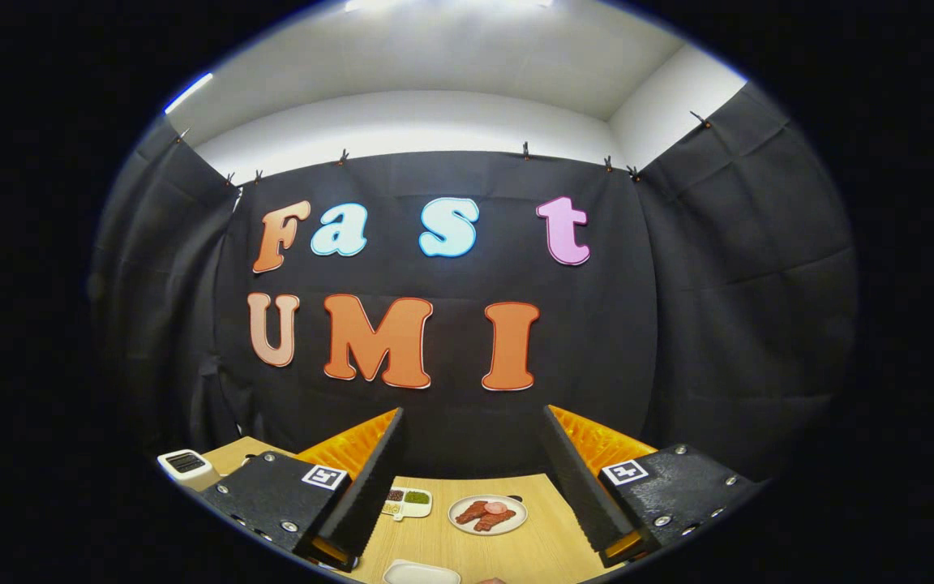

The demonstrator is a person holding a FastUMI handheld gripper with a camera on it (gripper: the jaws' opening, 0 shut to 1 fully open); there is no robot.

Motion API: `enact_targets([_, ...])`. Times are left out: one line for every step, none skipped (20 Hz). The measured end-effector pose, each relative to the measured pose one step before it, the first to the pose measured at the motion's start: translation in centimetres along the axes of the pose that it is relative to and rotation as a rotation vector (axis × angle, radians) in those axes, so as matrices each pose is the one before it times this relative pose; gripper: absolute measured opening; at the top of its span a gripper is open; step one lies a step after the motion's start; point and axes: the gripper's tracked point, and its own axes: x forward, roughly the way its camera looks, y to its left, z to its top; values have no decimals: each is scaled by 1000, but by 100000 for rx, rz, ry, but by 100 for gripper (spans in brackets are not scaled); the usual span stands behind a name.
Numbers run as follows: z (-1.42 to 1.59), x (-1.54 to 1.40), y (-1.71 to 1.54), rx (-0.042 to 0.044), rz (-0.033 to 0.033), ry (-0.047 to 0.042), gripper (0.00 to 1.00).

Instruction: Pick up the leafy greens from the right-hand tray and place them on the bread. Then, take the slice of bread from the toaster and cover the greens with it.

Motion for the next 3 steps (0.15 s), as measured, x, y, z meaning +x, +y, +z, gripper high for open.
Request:
enact_targets([50, 200, 166, 132, 653, -439, 98])
enact_targets([172, 72, 206, 51, 363, -785, 98])
enact_targets([176, 82, 217, -62, 710, -865, 98])
